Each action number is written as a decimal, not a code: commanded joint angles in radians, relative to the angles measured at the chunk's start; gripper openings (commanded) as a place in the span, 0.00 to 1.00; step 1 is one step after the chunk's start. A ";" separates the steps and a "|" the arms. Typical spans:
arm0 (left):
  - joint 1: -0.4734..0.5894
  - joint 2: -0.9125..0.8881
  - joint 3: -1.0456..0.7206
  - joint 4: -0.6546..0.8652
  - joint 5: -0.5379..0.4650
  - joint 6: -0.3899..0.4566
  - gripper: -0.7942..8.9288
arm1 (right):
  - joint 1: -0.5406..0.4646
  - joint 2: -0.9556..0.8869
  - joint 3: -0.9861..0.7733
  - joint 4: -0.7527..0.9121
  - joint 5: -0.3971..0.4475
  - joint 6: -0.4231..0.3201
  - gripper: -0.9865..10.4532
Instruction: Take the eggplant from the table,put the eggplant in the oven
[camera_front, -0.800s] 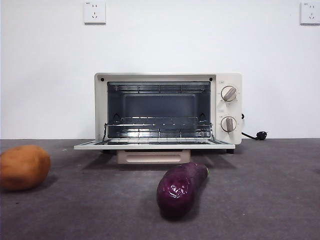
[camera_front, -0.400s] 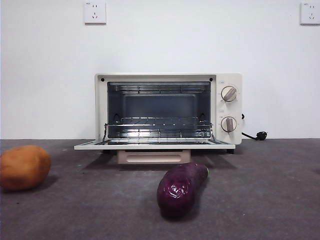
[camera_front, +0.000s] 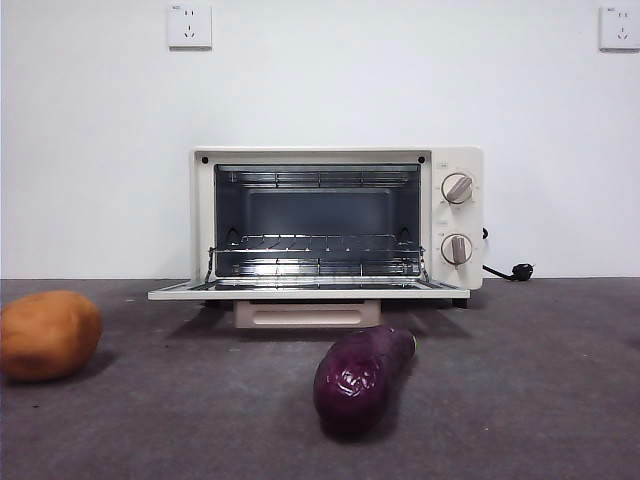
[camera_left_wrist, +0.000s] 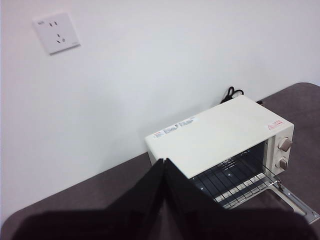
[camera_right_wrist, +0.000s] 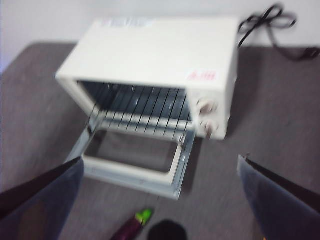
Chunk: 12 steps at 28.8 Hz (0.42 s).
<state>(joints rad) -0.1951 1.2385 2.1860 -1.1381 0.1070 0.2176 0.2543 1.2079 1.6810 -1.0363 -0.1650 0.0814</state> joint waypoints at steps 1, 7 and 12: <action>0.002 -0.017 -0.004 -0.006 -0.003 0.015 0.07 | 0.036 0.039 0.001 -0.039 -0.003 0.002 0.66; 0.002 -0.029 -0.004 -0.024 -0.003 0.023 0.08 | 0.134 0.146 0.001 -0.111 -0.002 -0.006 0.57; 0.002 -0.026 -0.004 -0.029 -0.003 0.023 0.08 | 0.203 0.240 0.001 -0.154 0.002 -0.002 0.59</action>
<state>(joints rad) -0.1951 1.2152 2.1849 -1.1671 0.1066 0.2279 0.4454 1.4292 1.6810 -1.1847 -0.1642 0.0814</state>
